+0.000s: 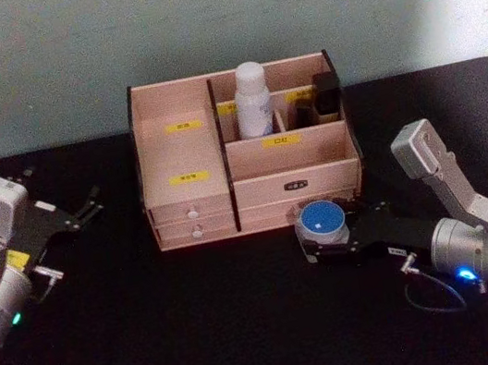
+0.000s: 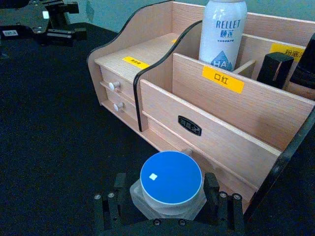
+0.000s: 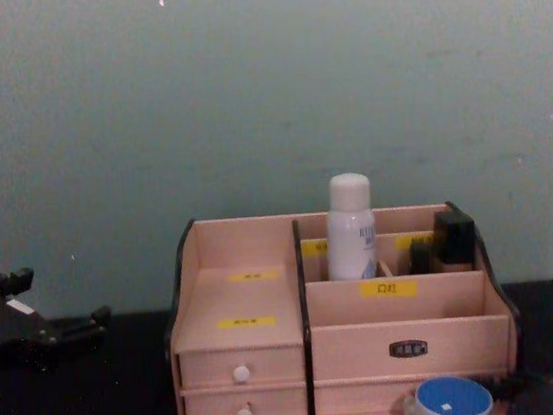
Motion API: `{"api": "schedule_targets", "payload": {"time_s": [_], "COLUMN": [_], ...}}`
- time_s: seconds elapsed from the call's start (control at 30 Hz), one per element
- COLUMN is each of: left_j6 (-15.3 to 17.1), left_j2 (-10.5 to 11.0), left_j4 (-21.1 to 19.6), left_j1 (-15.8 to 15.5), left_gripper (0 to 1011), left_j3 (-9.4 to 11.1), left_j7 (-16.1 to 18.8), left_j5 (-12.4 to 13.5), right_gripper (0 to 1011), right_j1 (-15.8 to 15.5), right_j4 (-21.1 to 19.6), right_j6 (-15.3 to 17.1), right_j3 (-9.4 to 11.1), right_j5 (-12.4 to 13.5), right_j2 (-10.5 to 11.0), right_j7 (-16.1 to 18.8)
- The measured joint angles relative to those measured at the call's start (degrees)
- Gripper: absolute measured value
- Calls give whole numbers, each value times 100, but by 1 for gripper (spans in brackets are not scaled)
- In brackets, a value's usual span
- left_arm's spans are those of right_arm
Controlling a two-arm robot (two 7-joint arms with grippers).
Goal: Pick up the facial cleanser and watermelon frost from the table and place them into the tiered storage box.
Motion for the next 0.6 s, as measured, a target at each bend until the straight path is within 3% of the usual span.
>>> {"api": "schedule_targets", "payload": {"time_s": [0.6], "left_j6": [0], "left_j2": [0], "left_j4": [0], "left_j1": [0], "left_gripper": [1001], "left_j3": [0], "left_j7": [0], "left_j5": [0], "right_gripper": [1000], "right_j1": [47], "right_j4": [75], "right_j6": [-3], "right_j3": [-2], "right_j5": [0], "right_j2": [-38], "right_j7": [-50]}}
